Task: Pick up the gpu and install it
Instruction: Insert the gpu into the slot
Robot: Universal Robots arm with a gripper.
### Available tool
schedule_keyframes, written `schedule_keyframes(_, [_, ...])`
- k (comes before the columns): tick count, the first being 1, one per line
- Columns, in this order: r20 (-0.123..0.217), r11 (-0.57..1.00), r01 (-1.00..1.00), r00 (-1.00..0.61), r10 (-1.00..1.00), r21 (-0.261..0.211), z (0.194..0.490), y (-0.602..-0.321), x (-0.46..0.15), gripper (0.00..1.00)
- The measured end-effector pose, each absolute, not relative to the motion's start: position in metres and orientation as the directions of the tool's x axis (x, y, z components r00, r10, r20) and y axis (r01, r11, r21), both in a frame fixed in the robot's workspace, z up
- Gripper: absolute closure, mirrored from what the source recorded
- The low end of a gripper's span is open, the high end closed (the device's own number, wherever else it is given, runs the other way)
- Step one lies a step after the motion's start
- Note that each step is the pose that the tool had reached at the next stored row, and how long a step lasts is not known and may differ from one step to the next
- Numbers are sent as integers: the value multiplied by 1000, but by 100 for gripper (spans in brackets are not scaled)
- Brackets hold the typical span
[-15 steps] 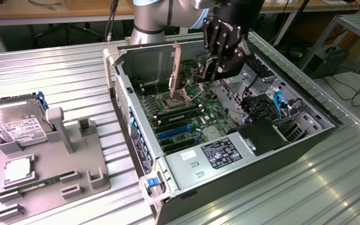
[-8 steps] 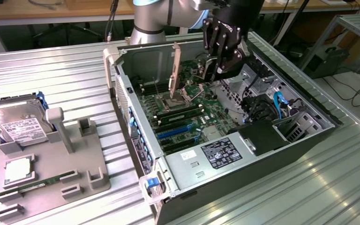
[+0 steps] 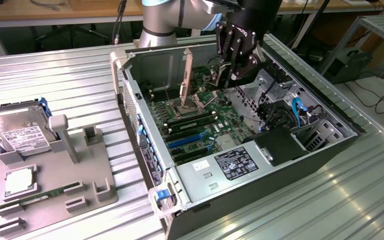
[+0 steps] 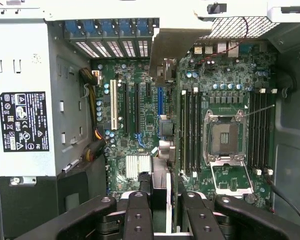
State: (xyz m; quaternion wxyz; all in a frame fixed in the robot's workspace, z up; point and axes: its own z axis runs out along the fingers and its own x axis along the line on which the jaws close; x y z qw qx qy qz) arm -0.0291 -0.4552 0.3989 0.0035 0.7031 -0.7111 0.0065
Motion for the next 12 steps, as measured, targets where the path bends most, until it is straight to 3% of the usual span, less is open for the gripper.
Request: schedule_keyframes(12, [14, 11, -1000, -11, -1000, -2, 372, -455, -29, 72])
